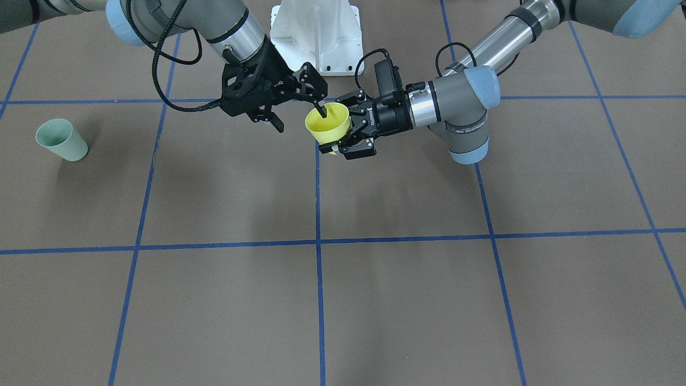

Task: Transfer and stack yellow cup on green cup

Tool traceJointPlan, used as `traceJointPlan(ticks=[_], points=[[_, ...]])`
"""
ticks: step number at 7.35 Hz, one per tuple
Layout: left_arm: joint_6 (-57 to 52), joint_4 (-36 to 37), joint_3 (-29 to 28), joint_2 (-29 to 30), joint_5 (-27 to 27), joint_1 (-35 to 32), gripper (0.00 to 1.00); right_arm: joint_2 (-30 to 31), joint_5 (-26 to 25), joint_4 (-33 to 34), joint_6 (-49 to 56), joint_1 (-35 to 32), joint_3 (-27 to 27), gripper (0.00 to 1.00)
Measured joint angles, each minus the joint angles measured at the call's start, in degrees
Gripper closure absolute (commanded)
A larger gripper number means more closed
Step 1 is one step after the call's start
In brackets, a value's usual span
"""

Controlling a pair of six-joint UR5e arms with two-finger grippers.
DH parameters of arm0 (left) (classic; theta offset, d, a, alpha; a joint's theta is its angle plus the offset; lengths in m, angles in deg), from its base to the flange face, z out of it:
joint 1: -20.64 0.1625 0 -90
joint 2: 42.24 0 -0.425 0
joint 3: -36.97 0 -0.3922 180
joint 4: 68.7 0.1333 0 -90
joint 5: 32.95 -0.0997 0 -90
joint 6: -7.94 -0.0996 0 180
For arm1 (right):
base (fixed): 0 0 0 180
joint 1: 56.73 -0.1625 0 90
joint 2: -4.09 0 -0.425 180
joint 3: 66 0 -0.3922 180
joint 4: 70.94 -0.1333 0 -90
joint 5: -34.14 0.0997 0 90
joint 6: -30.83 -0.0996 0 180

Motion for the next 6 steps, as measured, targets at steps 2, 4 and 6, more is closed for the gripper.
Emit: traceJointPlan(ticks=[2, 4, 6], points=[[0.00, 0.27, 0.05, 0.10, -0.02, 0.00, 0.83, -0.11, -0.82, 1.15, 0.28, 0.65, -0.02, 0.23], [-0.05, 0.26, 0.06, 0.14, -0.03, -0.06, 0.82, -0.15, -1.85, 1.44, 0.78, 1.32, -0.02, 0.38], [-0.10, 0.20, 0.05, 0.09, -0.03, -0.07, 0.82, -0.31, -2.23, 1.48, 1.88, 1.76, -0.03, 0.50]])
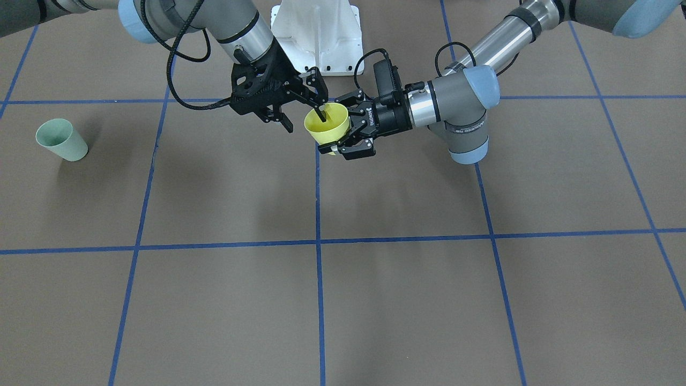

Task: Transfer and stack yellow cup on green cup

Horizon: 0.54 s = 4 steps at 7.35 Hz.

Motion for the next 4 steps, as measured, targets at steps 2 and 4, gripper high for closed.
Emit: traceJointPlan(ticks=[2, 4], points=[[-0.11, -0.11, -0.14, -0.17, 0.06, 0.06, 0.82, -0.29, 0.14, -0.01, 1.31, 0.14, -0.08, 0.49], [-0.21, -0.34, -0.29, -0.36, 0.08, 0.06, 0.82, -0.57, 0.44, -0.07, 1.90, 0.18, -0.26, 0.47]])
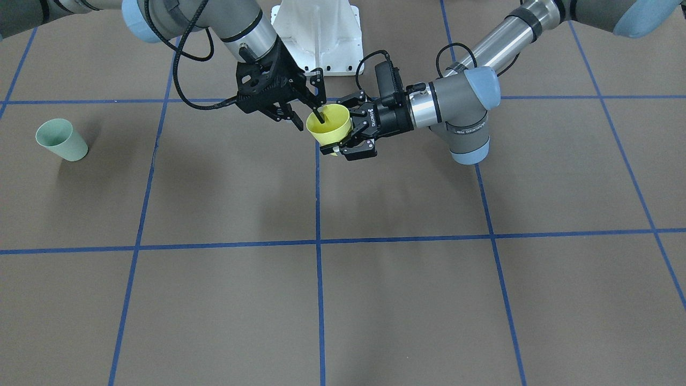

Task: Transfer and stack yellow cup on green cup

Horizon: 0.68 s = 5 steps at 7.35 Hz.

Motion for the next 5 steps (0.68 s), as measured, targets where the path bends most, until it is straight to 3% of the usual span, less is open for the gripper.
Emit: traceJointPlan(ticks=[5], points=[[-0.04, -0.62, 0.16, -0.11, -0.05, 0.16, 0.82, -0.46, 0.18, 0.09, -0.26, -0.07, -0.22, 0.46]])
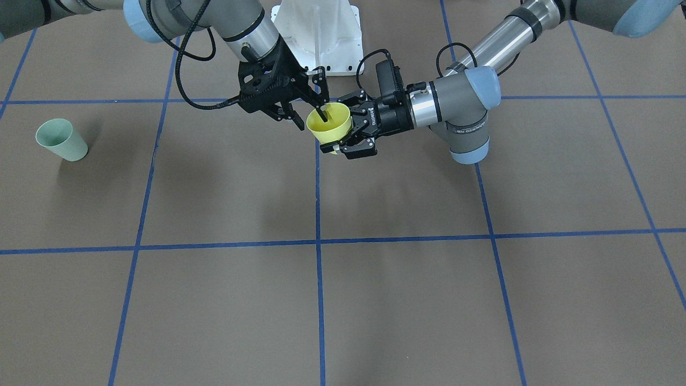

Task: Transfer and stack yellow cup on green cup

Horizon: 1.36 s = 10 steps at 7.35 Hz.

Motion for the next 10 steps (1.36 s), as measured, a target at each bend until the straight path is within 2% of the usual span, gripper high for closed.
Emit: traceJointPlan(ticks=[1, 2, 3, 4, 5, 6, 7, 10], points=[[0.00, -0.50, 0.02, -0.09, -0.02, 0.04, 0.82, -0.05, 0.00, -0.01, -0.16, 0.00, -0.02, 0.48], [0.00, -1.15, 0.04, -0.20, -0.03, 0.08, 0.82, -0.07, 0.02, -0.02, -0.31, -0.01, -0.01, 0.55], [0.00, -1.54, 0.04, -0.24, -0.03, 0.09, 0.82, -0.09, 0.06, -0.03, -0.44, -0.01, 0.02, 0.69], [0.00, -1.70, 0.05, -0.29, -0.03, 0.10, 0.79, -0.09, 0.08, -0.07, -0.58, -0.01, 0.07, 0.97], [0.00, -1.76, 0.05, -0.30, -0.03, 0.11, 0.52, -0.21, 0.08, -0.06, -0.69, -0.01, 0.11, 1.00], [-0.02, -1.78, 0.07, -0.27, -0.03, 0.16, 0.19, -0.52, 0.07, -0.02, -1.02, -0.02, 0.13, 1.00], [-0.05, -1.82, 0.07, -0.29, -0.05, 0.18, 0.01, -0.76, 0.02, 0.08, -1.60, -0.09, 0.12, 1.00], [0.01, -2.23, -0.07, -0.20, -0.17, 0.53, 0.00, -0.96, 0.00, 0.19, -3.19, -0.38, 0.09, 1.00]])
